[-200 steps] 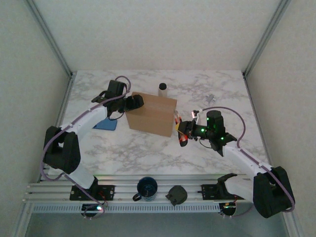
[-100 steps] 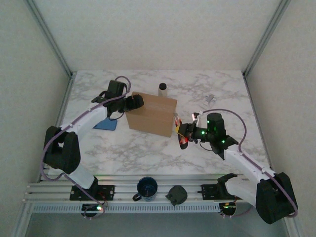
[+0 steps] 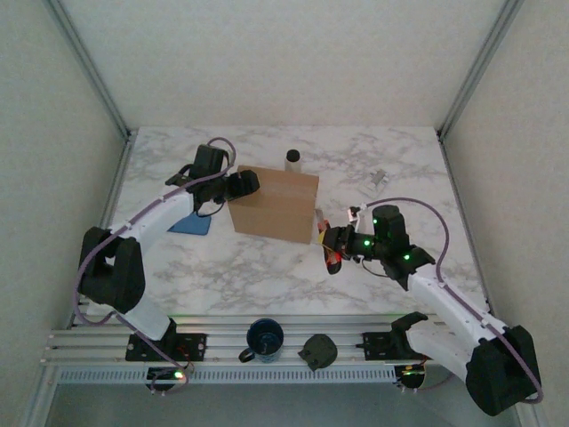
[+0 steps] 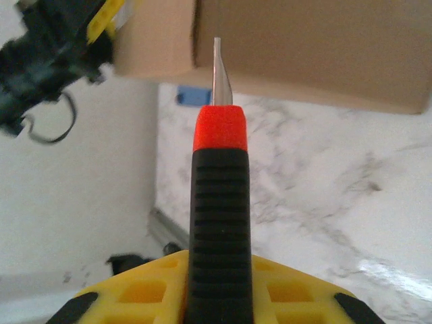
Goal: Unpack the express box
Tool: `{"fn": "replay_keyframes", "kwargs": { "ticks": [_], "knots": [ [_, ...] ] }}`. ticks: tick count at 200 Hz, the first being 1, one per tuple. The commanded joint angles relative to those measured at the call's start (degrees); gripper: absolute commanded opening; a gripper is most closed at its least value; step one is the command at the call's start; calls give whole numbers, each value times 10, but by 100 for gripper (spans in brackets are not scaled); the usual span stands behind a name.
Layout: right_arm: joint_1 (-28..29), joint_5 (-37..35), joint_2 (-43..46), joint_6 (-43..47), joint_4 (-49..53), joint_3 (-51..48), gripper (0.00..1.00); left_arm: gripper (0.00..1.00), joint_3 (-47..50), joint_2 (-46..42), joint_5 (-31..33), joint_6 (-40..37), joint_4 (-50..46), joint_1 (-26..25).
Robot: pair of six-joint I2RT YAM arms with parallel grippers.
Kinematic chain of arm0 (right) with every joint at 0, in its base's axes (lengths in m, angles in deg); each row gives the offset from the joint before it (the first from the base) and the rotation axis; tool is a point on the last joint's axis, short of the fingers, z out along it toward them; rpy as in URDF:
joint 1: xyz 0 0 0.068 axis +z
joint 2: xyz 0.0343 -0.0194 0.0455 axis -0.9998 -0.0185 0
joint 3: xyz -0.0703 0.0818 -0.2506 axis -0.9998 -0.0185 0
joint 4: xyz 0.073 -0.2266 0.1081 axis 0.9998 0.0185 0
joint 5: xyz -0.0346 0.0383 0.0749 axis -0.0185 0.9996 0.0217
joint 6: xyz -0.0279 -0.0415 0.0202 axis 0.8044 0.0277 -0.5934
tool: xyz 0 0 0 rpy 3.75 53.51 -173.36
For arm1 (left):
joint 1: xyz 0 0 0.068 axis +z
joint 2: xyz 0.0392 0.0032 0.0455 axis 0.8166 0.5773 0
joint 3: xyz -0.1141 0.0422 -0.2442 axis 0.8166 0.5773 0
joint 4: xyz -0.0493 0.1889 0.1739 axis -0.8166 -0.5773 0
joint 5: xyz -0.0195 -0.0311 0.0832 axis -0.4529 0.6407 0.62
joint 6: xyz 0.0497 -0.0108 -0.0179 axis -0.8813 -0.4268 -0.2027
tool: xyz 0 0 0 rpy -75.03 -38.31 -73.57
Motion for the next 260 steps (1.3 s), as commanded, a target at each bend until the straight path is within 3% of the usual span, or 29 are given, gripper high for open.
{"fn": "replay_keyframes", "kwargs": {
  "ticks": [1,18,41,61,93,124,175,225,260],
  "knots": [
    [0,-166,17,43,122,45,0,78,-2,24,20,4,-94,-3],
    [-1,-232,21,44,122,54,0,79,-47,26,24,-3,-106,-3],
    [-1,-245,11,55,112,64,0,80,-126,34,25,-14,-132,-6],
    [0,-251,-11,78,156,81,0,82,-198,42,33,-25,-156,-7],
    [20,-331,-30,89,246,95,0,83,-340,99,93,-53,-221,-7],
    [108,-420,-74,59,292,132,0,82,-467,192,119,-87,-268,-6],
    [248,-530,-194,-94,321,197,0,76,-715,412,161,-145,-401,-1],
    [286,-552,-292,-158,310,264,0,75,-672,433,204,-179,-413,-1],
    [284,-597,-342,-180,338,320,0,74,-570,375,189,-186,-373,-2]
  ]
}}
